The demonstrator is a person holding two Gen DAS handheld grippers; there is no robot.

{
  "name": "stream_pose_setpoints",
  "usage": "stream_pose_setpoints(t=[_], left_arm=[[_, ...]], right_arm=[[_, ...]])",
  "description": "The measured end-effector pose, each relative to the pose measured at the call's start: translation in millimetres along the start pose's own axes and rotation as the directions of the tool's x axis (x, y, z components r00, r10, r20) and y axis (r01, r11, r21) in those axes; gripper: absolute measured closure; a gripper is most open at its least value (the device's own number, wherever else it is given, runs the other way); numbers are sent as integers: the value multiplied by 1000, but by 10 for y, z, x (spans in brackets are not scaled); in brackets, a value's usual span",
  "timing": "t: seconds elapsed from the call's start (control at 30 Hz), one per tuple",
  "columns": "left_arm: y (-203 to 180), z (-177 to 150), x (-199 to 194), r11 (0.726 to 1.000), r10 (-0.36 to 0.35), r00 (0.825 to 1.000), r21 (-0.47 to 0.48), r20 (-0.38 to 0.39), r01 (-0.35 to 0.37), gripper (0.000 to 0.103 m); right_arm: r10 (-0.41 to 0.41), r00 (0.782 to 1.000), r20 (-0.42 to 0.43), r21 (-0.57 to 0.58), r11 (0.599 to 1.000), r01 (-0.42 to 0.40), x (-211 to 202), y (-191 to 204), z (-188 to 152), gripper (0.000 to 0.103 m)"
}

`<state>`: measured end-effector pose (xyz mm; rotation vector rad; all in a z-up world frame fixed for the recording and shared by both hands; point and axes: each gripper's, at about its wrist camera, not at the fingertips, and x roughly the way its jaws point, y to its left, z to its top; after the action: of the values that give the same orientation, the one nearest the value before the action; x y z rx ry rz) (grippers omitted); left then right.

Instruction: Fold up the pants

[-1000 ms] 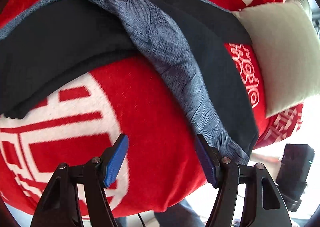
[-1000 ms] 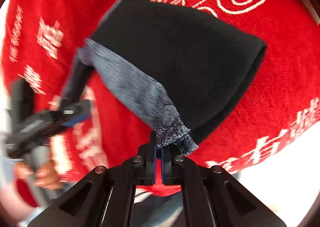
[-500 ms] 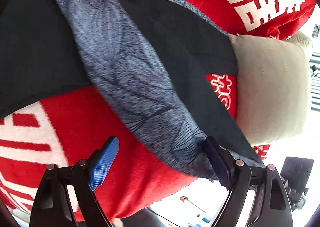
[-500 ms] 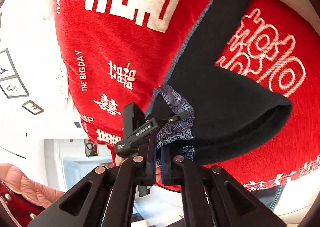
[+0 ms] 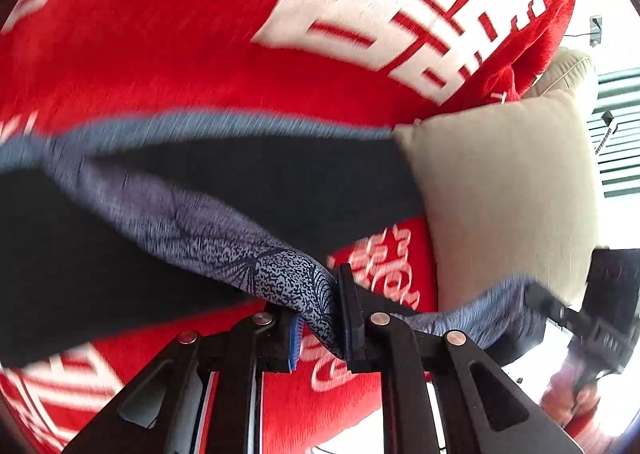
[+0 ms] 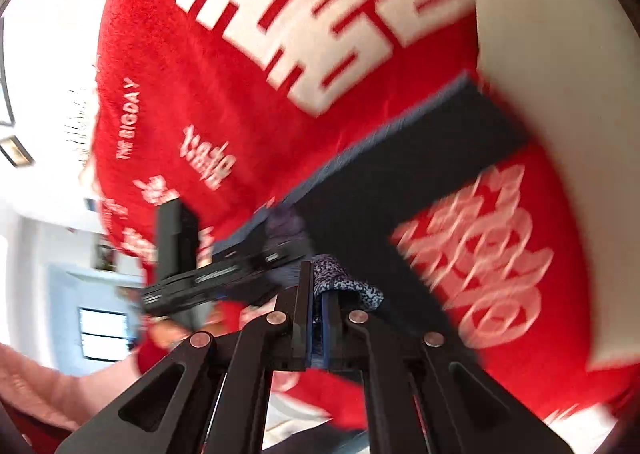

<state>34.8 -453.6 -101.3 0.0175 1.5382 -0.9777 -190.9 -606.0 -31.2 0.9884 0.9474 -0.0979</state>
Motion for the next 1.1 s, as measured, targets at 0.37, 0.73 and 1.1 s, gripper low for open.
stream_pose_setpoints(t=[0.37,0.73,1.1], left_arm=[[8,777,522,993,117,991,-34,60,-115,86],[157,627,363,948,315,944,11,99,-318,37],[533,268,680,877,481,877,5,10,-481,36]], right_arm=[[-392,919,46,-250,886,390,701,-149,1326,100],[-506,859,-77,-156,857,491,1273,-836,1777,84],[-489,872,4,-290,834,469,984,-456,1320,81]])
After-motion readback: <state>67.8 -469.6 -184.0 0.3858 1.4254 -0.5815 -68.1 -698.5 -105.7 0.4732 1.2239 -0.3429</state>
